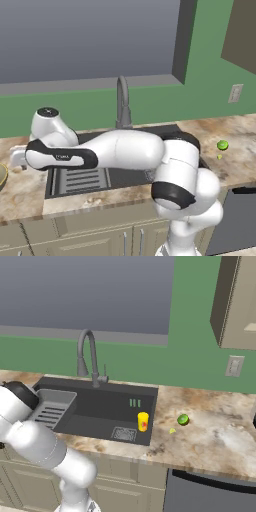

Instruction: Remove the kiwi and lemon wedge from the sink. Then move the bowl and cup from the counter to the sink for washing.

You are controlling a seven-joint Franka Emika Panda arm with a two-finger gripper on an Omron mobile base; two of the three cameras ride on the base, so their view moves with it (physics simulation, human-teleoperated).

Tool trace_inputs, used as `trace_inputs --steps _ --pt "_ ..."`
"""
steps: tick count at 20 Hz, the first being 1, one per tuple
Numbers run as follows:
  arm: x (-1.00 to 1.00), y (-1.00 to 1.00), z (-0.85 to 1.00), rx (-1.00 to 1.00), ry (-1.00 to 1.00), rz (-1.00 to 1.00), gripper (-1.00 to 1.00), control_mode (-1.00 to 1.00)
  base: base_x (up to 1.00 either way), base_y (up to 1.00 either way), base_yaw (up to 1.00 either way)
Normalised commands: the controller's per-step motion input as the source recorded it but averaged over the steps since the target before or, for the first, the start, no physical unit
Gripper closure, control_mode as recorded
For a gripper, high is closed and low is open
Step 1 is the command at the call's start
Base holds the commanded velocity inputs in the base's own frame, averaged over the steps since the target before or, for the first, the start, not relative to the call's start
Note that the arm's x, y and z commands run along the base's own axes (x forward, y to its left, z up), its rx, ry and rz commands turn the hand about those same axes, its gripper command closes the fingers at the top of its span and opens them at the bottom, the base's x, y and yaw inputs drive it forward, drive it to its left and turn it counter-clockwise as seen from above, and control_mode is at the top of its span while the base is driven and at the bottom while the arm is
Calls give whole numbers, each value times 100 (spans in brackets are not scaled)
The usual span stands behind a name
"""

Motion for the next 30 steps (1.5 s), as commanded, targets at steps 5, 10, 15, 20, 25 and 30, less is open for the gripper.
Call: trace_inputs --steps 5,10,15,20,25,30 --pt "18 33 -8 0 1 0 -100 -100 0 0 0" --pt "14 34 -4 0 6 0 -100 -100 0 0 0" --pt "8 31 -5 0 9 0 -100 -100 0 0 0" --pt "16 25 -11 0 6 0 -100 -100 0 0 0" --pt "15 17 -16 -2 1 0 -100 -100 0 0 0" --pt "9 17 -23 -6 0 0 -100 -100 0 0 0"
